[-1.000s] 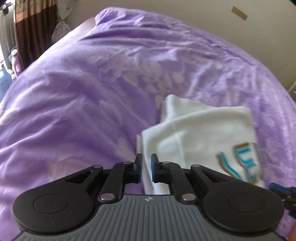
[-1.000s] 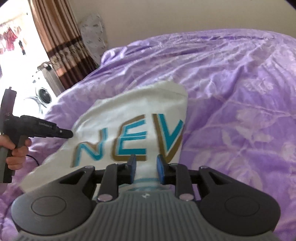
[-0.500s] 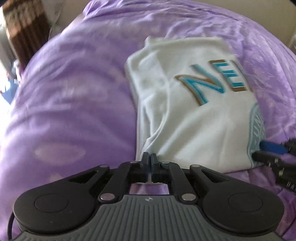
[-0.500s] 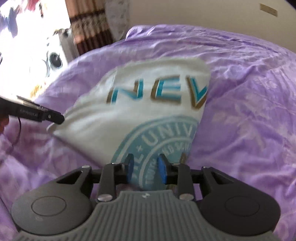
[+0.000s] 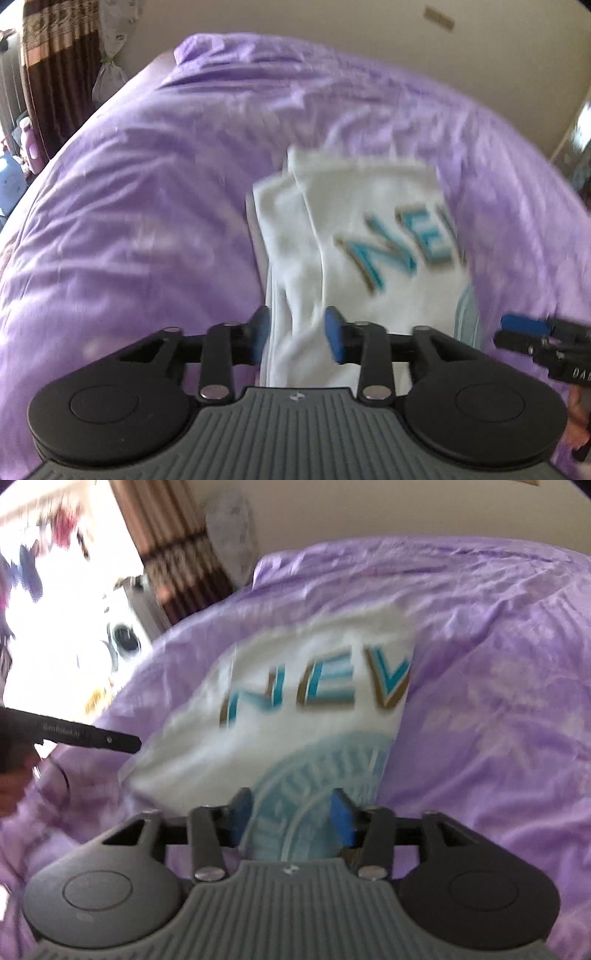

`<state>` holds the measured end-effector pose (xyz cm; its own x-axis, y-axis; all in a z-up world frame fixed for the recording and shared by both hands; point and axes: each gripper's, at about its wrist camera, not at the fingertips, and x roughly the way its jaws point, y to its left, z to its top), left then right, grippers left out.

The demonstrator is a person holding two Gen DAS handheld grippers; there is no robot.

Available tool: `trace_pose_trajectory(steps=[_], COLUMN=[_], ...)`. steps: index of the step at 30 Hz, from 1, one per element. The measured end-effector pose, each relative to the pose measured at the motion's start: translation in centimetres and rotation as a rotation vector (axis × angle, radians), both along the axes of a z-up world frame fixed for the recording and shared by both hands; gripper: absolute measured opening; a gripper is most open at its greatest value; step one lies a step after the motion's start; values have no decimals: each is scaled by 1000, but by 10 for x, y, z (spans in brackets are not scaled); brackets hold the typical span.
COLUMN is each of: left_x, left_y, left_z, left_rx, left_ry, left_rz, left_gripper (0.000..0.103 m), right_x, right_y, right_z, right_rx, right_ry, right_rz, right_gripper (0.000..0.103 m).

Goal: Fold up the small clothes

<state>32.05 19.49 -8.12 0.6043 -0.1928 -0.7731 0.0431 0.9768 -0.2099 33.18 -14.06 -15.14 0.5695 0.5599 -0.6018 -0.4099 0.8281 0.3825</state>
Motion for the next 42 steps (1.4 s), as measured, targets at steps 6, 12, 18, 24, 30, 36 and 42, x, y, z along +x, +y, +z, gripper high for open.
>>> trace_pose_trajectory(steps=[6, 12, 18, 24, 30, 36, 42], left_x=[51, 93, 109, 119, 122, 107, 75], left_y=[41, 53, 46, 41, 41, 33, 7], left_z=[-22, -58, -80, -95, -89, -51, 4], left_rx=[-318, -292, -301, -299, -362, -338, -238], left_ry=[-81, -57, -48, -75, -63, -114, -202], left_rz=[178, 235, 171, 112, 118, 129, 79], left_gripper=[66, 67, 67, 67, 26, 10, 8], right_x=[54, 96, 134, 162, 178, 169, 148], right_y=[-27, -42, -45, -47, -47, -45, -37], right_z=[-2, -31, -65, -96, -109, -84, -28], right_rx=[182, 269, 355, 489, 604, 571, 507], right_ry=[61, 160, 232, 288, 322, 234, 137], right_rz=[-131, -238, -246, -214, -216, -193, -146], right_gripper=[68, 68, 68, 68, 42, 13, 10])
